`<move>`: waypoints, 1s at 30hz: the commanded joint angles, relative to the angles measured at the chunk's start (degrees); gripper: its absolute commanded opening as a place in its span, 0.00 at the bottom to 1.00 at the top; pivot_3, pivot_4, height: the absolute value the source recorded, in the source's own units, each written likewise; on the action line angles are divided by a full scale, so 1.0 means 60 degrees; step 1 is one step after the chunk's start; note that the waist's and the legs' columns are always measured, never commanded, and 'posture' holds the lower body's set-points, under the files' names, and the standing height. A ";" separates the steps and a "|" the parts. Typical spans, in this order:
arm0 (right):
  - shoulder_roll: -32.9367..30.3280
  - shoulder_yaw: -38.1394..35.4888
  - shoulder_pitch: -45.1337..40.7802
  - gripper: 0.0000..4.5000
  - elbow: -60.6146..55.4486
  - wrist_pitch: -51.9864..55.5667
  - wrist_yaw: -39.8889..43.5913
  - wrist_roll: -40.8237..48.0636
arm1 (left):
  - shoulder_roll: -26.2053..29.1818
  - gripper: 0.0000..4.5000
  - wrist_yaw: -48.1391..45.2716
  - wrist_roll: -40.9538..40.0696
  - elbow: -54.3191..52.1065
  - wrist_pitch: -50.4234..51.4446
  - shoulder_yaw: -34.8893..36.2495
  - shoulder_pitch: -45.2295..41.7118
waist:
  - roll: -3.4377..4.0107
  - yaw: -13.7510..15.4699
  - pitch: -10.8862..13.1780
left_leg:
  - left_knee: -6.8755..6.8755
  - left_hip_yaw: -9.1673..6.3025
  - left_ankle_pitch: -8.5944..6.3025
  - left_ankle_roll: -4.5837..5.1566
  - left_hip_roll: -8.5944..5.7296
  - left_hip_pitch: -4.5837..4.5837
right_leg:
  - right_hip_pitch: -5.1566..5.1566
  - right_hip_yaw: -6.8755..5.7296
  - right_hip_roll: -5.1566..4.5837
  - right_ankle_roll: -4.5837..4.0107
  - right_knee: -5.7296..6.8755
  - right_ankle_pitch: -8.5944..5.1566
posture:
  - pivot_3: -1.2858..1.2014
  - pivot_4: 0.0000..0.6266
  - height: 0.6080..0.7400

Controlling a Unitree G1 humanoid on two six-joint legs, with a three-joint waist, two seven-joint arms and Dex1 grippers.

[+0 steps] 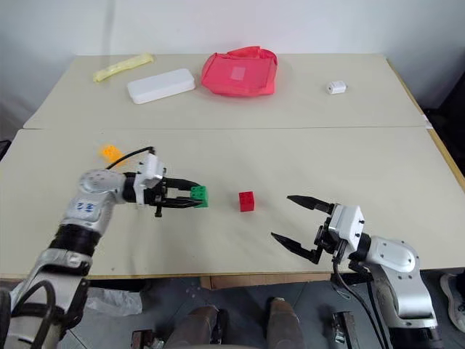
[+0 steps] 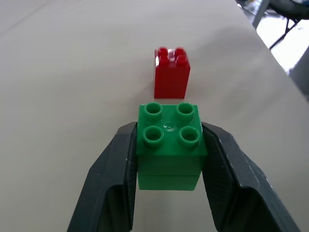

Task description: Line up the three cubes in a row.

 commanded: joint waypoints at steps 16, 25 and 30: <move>-0.0105 -0.0006 0.0387 1.00 -0.0815 -0.0120 -0.0668 0.0036 | -0.0328 0.54 -0.1304 0.0522 0.1907 -0.0814 0.0344 -0.0783 | -0.0011 0.0160 0.0002 | 0.0011 0.0013 0.0003 0.0021 -0.0015 0.0005 | 0.0002 0.0019 -0.0014 0.0019 0.0003 0.0011 | 0.52 0.24 1.00; 0.0090 0.0669 -0.0784 1.00 -0.0150 0.0073 0.0028 0.0418 | 0.1413 0.88 0.0743 -0.1371 -0.3622 0.1511 0.3180 0.2586 | -0.0016 -0.0049 0.0005 | 0.0004 -0.0012 0.0002 0.0013 0.0005 0.0002 | -0.0005 0.0053 -0.0062 0.0011 0.0000 0.0007 | 0.52 0.24 1.00; 0.0618 0.1170 -0.1646 1.00 0.0080 0.0189 -0.0208 0.0326 | 0.1258 0.98 0.3488 -0.2076 -0.6335 0.2664 0.6110 0.6282 | -0.0016 -0.0151 0.0006 | 0.0002 -0.0020 -0.0002 0.0002 0.0021 0.0004 | -0.0001 0.0092 -0.0063 0.0006 -0.0014 0.0005 | 0.52 0.24 1.00</move>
